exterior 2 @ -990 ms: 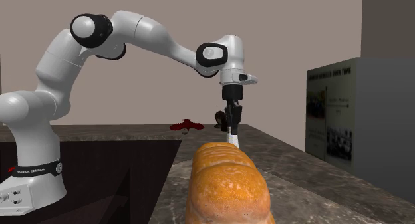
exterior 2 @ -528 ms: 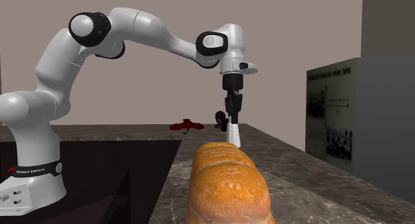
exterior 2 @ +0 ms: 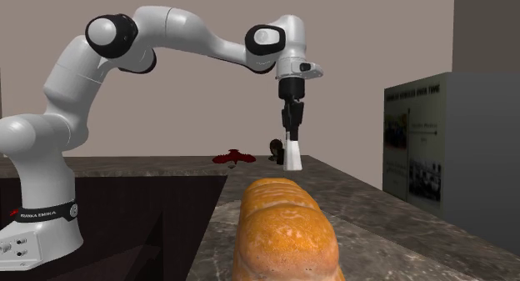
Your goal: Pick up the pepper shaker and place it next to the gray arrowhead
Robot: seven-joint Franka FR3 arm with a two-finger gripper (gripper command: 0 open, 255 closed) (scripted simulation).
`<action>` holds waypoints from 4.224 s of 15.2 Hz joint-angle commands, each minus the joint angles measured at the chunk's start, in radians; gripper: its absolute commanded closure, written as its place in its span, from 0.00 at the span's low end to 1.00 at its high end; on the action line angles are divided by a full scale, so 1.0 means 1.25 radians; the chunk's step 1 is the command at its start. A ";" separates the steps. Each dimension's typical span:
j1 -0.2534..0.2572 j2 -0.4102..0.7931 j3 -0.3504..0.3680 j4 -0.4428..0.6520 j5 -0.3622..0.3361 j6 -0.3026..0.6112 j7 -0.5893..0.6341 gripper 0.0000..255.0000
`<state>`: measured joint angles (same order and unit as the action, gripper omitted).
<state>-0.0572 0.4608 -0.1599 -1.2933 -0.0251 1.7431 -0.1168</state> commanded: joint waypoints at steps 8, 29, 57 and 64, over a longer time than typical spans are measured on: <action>-0.006 0.017 -0.001 0.125 0.003 -0.108 -0.008 1.00; 0.207 -0.239 0.096 -0.270 -0.046 0.007 0.300 1.00; 0.504 -0.108 0.295 -0.173 -0.073 0.001 0.797 1.00; 0.599 0.023 0.322 -0.002 -0.101 -0.049 0.905 1.00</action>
<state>0.6717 0.4700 0.2373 -1.3186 -0.1462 1.6878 0.9912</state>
